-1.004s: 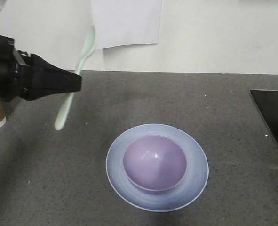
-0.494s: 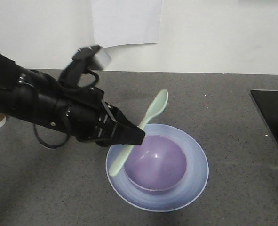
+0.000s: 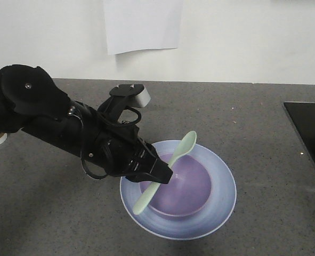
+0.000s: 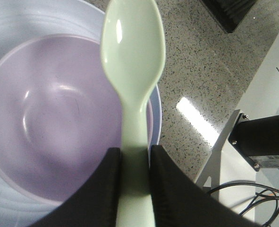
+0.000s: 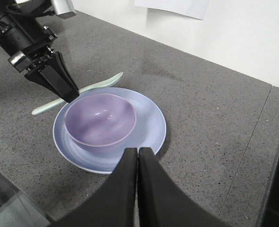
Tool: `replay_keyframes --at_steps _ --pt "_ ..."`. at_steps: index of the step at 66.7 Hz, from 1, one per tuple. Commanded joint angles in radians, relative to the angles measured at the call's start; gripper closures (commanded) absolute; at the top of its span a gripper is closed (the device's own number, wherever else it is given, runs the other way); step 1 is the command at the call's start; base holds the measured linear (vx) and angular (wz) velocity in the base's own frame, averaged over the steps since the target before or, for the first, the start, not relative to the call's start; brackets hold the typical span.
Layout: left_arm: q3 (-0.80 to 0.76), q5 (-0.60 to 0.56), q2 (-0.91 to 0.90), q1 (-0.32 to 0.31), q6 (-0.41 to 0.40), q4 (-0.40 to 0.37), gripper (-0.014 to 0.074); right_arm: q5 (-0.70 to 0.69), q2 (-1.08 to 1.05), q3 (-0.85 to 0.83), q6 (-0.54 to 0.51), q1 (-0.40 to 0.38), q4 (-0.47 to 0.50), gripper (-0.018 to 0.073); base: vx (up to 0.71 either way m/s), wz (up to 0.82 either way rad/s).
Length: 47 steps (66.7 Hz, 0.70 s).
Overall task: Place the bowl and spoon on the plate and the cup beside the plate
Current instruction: 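Swing the left gripper with the mint spoon over the bowl, then lower the spoon into the bowl with the left gripper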
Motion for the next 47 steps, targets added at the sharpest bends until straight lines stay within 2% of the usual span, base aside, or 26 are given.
replay_keyframes --at_steps 1,9,15,20,22,29,36,47 --pt "-0.027 -0.029 -0.032 -0.004 -0.025 -0.003 0.0603 -0.06 0.012 -0.017 0.001 -0.004 -0.002 0.0564 0.0 0.0" --pt "-0.027 -0.024 -0.032 -0.004 -0.119 0.105 0.0603 -0.055 0.012 -0.017 0.001 -0.004 -0.002 0.0564 0.0 0.0" --pt "-0.027 -0.031 -0.032 -0.004 -0.16 0.143 0.0603 -0.052 0.012 -0.017 0.001 -0.004 -0.001 0.0564 0.0 0.0" --pt "-0.027 -0.043 -0.032 -0.004 -0.16 0.133 0.0603 -0.052 0.012 -0.017 0.001 -0.004 -0.001 0.0564 0.0 0.0" --pt "-0.027 -0.056 -0.032 -0.004 -0.153 0.099 0.0603 -0.053 0.012 -0.017 0.001 -0.004 -0.001 0.0564 0.0 0.0" --pt "-0.027 -0.078 -0.03 -0.006 -0.153 0.084 0.0603 -0.053 0.012 -0.017 0.001 -0.004 -0.001 0.0564 0.0 0.0" --pt "-0.027 -0.101 -0.011 -0.006 -0.153 0.033 0.0603 -0.054 0.012 -0.017 0.001 -0.004 -0.001 0.0564 0.0 0.0" --pt "-0.027 -0.016 0.03 -0.006 -0.151 0.041 0.0603 -0.05 0.012 -0.017 0.001 -0.004 0.0 0.0564 0.0 0.0"
